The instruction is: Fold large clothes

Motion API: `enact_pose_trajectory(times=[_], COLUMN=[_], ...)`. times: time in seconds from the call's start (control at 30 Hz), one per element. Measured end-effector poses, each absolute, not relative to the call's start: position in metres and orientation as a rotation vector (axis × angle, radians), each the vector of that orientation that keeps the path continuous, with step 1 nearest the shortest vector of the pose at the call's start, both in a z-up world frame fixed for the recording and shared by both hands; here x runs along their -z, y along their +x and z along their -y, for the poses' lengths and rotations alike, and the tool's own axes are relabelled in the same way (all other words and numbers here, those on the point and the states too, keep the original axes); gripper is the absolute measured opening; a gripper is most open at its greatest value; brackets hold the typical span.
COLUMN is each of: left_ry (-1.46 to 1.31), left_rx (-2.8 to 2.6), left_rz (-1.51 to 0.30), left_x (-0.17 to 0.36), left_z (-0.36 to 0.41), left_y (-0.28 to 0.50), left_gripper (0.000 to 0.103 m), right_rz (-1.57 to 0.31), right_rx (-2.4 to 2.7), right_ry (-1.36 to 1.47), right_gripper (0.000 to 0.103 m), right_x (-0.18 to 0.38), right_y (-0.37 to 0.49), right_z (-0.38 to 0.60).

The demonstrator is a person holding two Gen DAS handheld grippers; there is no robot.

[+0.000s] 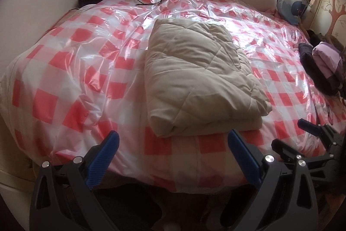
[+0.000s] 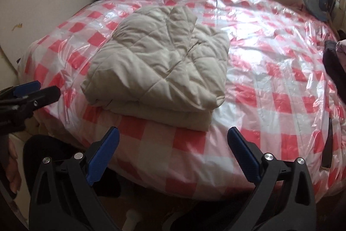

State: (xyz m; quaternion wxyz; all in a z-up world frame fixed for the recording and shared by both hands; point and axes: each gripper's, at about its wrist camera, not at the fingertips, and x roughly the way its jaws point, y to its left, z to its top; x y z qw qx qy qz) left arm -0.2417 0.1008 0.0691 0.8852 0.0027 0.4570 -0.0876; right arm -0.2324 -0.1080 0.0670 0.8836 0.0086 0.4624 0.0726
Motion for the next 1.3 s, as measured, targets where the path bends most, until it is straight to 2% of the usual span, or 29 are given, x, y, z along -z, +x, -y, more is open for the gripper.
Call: enact_pose_trajectory(times=[0.3,1.3], left_ry=[0.024,-0.024], left_rx=[0.160,0.110], left_rz=[-0.961,-1.042], left_x=[-0.067,-0.042], left_z=[-0.101,-0.103], left_y=[-0.242,-0.240], left_gripper=[0.096,0.096], right_rz=[-0.895,-1.020], right_rx=[-0.187,-0.158], right_ry=[0.008,0.001], right_gripper=[0.096,0.096], right_x=[-0.083,-0.064], right_y=[-0.238,-0.228], right_z=[0.094,0.090])
